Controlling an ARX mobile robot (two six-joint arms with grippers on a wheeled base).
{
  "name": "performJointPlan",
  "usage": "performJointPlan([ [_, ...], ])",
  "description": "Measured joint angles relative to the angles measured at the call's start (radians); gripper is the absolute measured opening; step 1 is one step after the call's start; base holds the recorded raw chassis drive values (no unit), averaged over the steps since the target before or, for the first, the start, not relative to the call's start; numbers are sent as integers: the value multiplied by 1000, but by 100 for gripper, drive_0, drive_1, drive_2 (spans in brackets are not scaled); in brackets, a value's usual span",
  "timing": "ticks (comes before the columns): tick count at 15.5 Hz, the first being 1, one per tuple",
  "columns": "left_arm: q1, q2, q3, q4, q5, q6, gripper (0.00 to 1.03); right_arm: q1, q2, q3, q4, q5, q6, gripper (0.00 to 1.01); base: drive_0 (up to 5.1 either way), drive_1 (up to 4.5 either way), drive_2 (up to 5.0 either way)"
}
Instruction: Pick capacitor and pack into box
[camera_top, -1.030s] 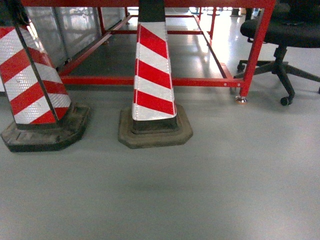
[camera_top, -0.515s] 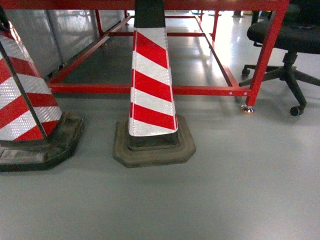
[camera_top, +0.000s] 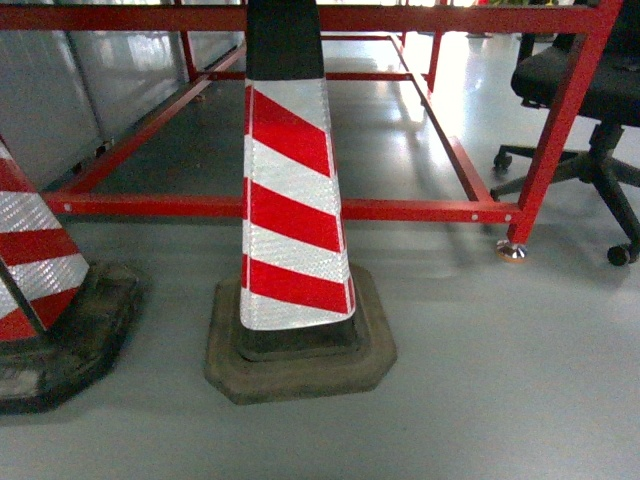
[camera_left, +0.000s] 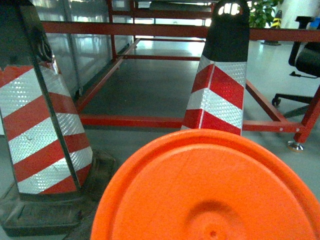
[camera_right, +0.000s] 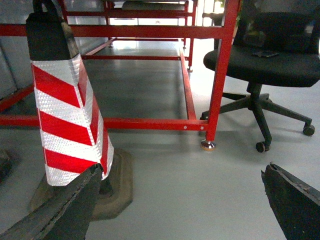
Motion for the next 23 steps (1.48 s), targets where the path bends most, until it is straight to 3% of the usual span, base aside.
performJointPlan([
  [3, 0, 0, 0, 0, -2, 0, 43, 0, 0, 0, 5, -1, 0, 98, 7, 440, -426],
  [23, 0, 0, 0, -2, 0, 11, 43, 0, 0, 0, 2, 0, -1, 98, 0, 0, 0],
])
